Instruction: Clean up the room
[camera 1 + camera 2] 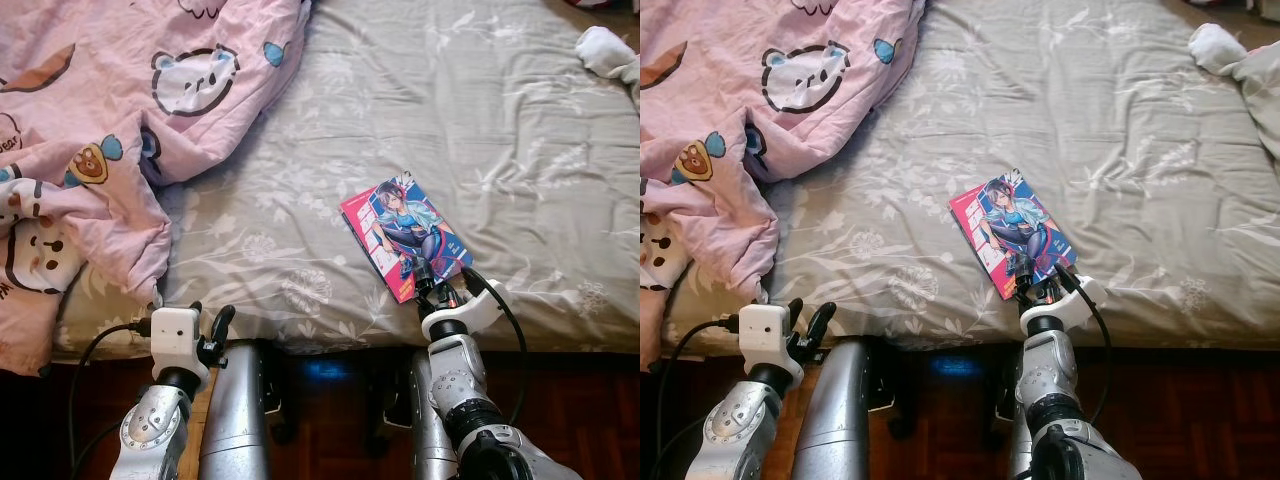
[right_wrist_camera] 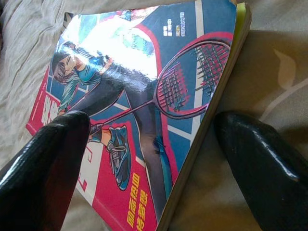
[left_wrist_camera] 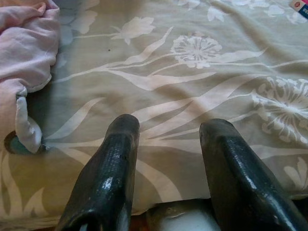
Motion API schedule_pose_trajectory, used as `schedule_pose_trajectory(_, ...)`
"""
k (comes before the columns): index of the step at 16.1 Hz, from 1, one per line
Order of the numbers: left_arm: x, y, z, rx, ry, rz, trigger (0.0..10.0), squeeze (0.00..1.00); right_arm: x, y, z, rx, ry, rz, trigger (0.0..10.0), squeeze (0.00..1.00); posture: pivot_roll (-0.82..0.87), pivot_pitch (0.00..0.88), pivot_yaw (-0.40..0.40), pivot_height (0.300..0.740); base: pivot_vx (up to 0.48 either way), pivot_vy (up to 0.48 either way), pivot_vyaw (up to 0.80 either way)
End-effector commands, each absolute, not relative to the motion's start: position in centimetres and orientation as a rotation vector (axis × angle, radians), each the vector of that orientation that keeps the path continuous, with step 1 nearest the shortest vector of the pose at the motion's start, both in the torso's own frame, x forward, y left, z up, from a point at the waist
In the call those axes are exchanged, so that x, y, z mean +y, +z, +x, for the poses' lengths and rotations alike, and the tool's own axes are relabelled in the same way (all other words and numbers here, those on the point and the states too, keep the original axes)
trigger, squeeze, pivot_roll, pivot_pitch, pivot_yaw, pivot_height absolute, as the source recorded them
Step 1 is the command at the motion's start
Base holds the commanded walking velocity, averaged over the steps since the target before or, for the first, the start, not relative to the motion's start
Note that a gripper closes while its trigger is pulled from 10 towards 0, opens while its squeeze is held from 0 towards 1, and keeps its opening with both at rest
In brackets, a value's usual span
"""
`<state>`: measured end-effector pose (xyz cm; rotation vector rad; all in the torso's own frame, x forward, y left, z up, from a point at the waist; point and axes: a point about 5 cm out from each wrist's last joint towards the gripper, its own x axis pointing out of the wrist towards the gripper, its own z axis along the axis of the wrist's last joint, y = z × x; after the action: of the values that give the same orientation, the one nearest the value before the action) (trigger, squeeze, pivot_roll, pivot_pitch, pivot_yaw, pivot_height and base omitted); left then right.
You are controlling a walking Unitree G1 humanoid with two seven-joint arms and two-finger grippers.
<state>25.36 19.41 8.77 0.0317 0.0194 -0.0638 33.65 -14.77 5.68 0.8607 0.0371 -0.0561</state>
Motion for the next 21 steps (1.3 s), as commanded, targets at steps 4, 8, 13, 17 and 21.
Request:
schedule_pose_trajectory(4,19.8,8.1,24.2,0.067,-0.062,0.044,10.0,0.0,-15.1,3.0,32.0,0.147,-0.123,0.915,10.0,0.0,0.23,0.529,0.053,0.587,0.0,0.0,0.0)
schedule_pose_trajectory(8,19.8,8.3,23.5,0.07,-0.07,0.065,10.0,0.0,-13.9,2.7,32.0,0.187,-0.071,1.027,10.0,0.0,0.26,0.546,0.064,0.587,0.0,0.0,0.0)
schedule_pose_trajectory(13,20.3,8.8,23.0,0.073,-0.062,0.084,10.0,0.0,-11.4,3.8,32.7,0.178,0.109,1.174,10.0,0.0,0.29,0.564,0.076,0.587,0.0,0.0,0.0)
schedule_pose_trajectory(17,20.3,8.7,22.6,0.086,-0.063,0.095,10.0,0.0,-11.0,4.0,32.9,0.2,0.134,1.162,7.9,0.0,0.29,0.571,0.078,0.587,0.0,0.0,0.0)
schedule_pose_trajectory(21,20.1,8.6,22.3,0.096,-0.07,0.1,10.0,0.0,-11.9,3.5,32.6,0.201,0.084,1.168,0.0,0.0,0.29,0.567,0.078,0.587,0.0,0.0,0.0)
